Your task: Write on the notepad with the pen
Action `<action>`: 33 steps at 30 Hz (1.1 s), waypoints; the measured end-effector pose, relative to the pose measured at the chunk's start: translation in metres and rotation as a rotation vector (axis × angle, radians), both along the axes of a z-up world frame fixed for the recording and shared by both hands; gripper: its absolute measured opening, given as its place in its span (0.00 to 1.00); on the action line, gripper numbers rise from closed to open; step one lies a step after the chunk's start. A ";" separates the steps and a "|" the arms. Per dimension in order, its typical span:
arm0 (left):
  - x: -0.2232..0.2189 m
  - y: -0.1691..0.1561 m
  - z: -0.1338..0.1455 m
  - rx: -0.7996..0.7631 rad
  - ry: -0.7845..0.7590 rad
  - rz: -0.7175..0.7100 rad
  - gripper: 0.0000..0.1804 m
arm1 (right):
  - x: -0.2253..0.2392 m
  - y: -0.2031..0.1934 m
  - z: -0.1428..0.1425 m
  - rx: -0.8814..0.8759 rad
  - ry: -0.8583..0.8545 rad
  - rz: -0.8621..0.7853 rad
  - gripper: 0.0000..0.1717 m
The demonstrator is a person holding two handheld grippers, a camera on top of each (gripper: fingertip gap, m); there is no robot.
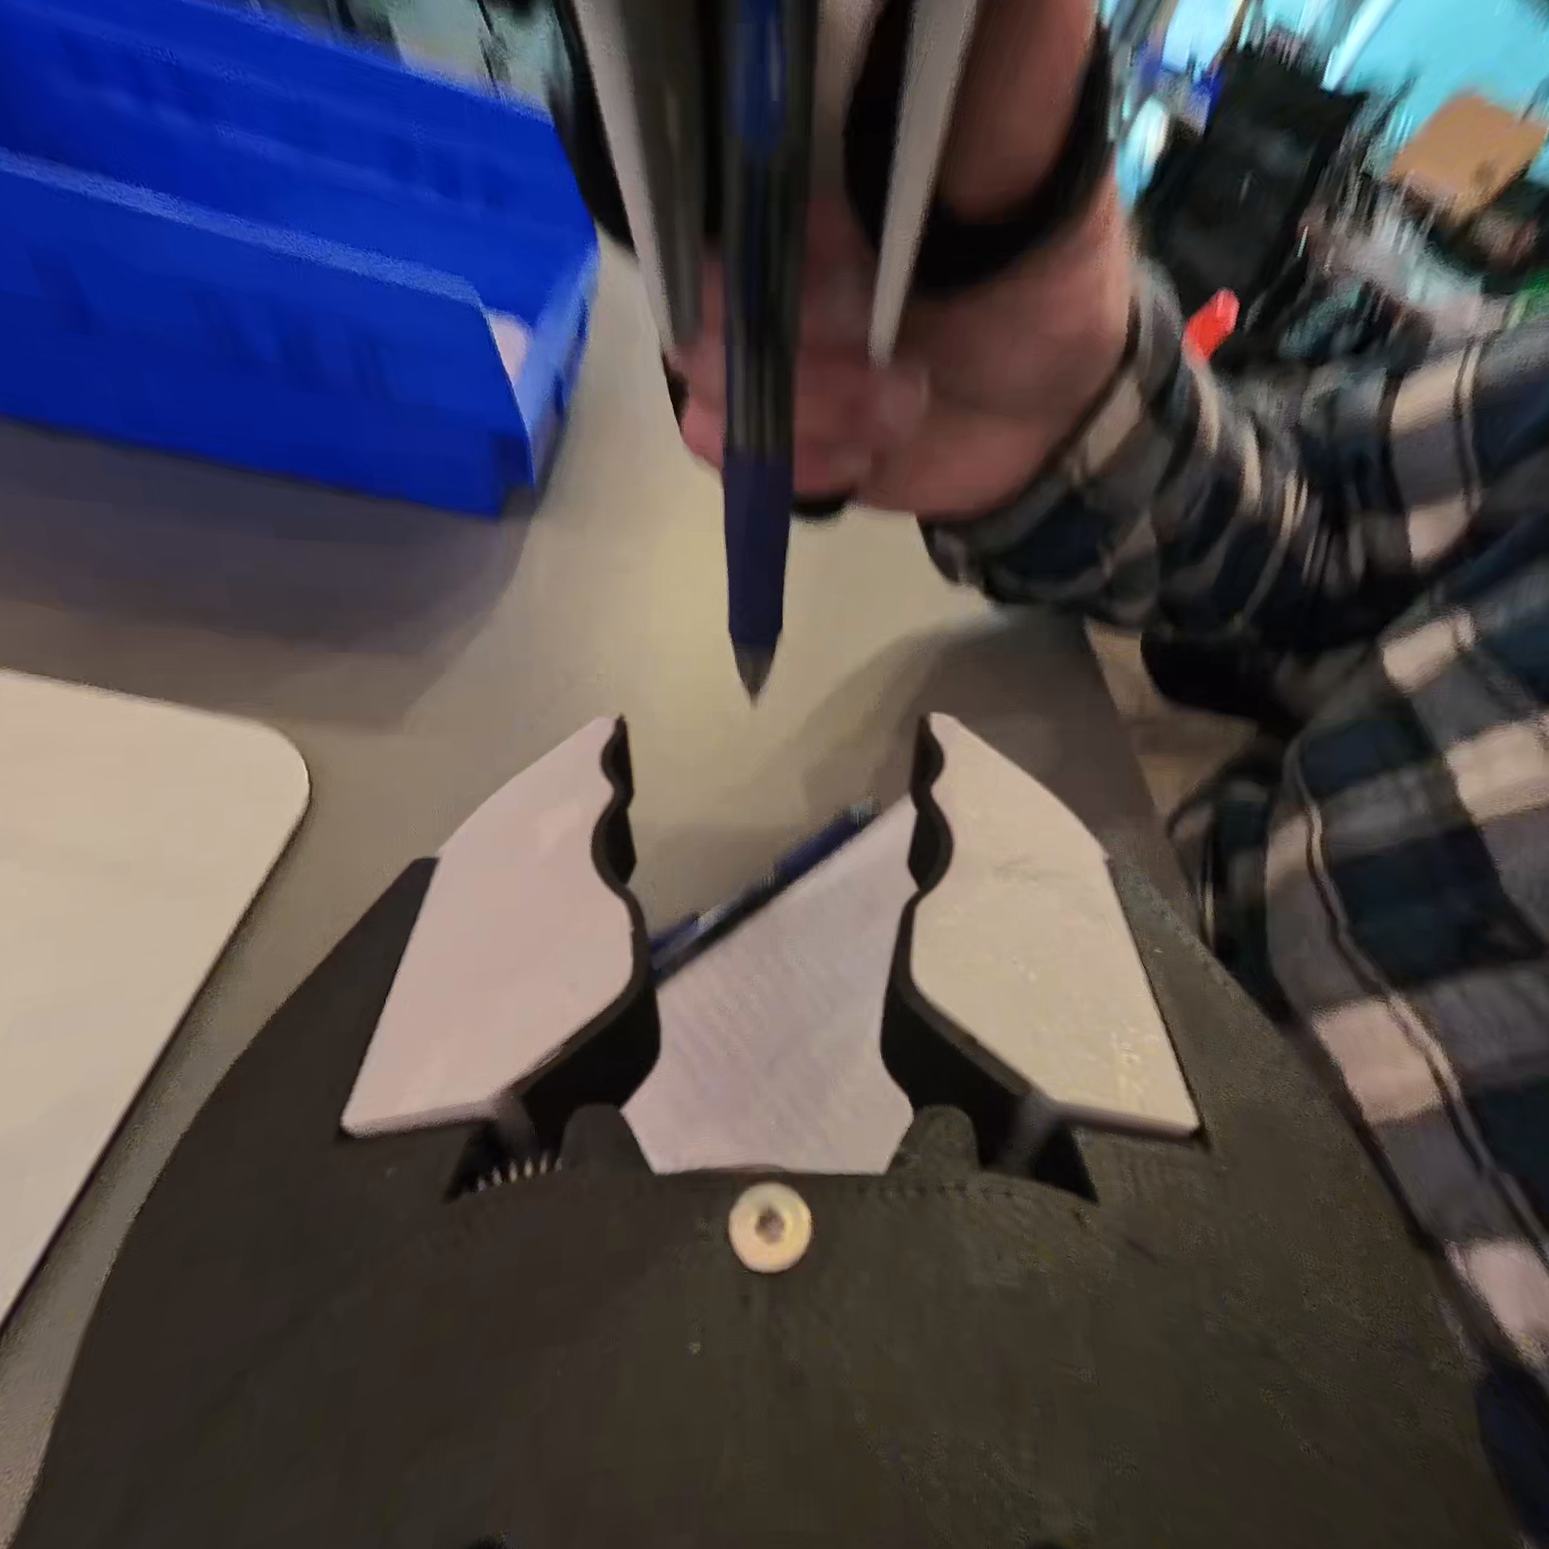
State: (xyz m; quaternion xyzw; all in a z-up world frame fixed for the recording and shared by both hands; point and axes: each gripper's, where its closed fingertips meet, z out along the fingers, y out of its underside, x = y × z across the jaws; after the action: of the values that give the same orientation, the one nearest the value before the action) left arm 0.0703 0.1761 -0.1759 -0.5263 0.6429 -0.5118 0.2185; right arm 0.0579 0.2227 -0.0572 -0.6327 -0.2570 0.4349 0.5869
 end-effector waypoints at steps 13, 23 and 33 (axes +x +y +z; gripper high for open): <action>-0.040 -0.015 -0.104 0.397 0.375 -0.018 0.44 | -0.011 -0.004 -0.010 0.006 0.017 0.045 0.03; -0.011 -0.021 -0.103 0.389 0.388 0.110 0.45 | 0.003 -0.007 -0.005 0.018 0.021 0.026 0.03; -0.039 0.027 -0.078 0.395 0.331 0.142 0.43 | -0.002 -0.013 0.000 0.028 0.027 0.045 0.03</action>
State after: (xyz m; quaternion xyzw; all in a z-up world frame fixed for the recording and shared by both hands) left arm 0.0310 0.2035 -0.2542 -0.5940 0.7187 -0.2666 0.2442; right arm 0.0561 0.2097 -0.0570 -0.6124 -0.2694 0.4528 0.5894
